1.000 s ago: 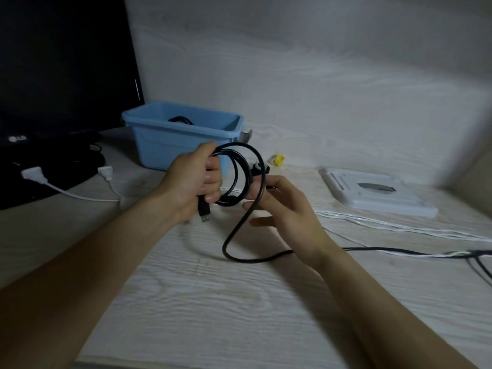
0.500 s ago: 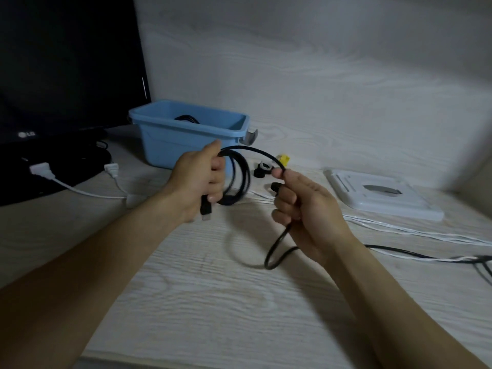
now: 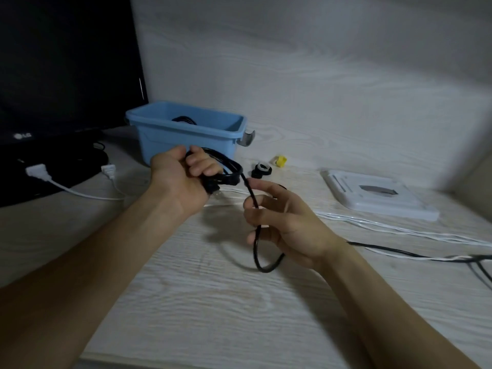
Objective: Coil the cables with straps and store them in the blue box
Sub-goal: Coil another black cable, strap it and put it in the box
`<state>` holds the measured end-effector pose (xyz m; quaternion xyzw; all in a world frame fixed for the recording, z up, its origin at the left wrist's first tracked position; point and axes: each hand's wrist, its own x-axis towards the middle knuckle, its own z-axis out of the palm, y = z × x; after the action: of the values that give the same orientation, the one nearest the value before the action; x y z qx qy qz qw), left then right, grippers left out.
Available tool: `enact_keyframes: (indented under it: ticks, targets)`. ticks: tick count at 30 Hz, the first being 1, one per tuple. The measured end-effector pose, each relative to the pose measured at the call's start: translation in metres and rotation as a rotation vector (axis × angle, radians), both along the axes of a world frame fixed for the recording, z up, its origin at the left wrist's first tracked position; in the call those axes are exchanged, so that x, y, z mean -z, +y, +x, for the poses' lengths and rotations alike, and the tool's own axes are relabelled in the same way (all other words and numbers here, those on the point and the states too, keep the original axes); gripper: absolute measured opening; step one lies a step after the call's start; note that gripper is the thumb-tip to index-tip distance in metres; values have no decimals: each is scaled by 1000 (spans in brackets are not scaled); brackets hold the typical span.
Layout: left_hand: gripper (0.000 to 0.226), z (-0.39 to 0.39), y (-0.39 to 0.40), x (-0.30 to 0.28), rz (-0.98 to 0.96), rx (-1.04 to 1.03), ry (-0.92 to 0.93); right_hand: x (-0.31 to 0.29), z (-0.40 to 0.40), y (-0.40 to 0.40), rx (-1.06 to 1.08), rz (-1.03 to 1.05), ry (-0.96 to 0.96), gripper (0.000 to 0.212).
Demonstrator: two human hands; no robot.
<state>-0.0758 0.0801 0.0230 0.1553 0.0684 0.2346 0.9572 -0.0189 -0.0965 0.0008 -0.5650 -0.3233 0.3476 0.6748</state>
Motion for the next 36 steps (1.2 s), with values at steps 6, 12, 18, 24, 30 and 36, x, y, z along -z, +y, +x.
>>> enact_keyframes:
  ticks: [6,12,18,24,30,36]
  targets:
    - [29,5,6,-8,343,-243,47,11,-7,1,-75,-213,-426,32]
    - [15,6,-4,4,1203,-474,199,14,-5,3,78,-249,-835,18]
    - [15,2,-19,17,1698,-245,289,17,-4,2,71,-207,-954,7]
    - [22,0,-21,19,1855,-78,403,11,6,-1,259,-46,-1018,6]
    - [42,-6,-30,14,1528,320,326,4,17,-8,527,85,-841,41]
    - [41,-13,-27,9,1052,850,224,-8,22,-14,583,140,-619,49]
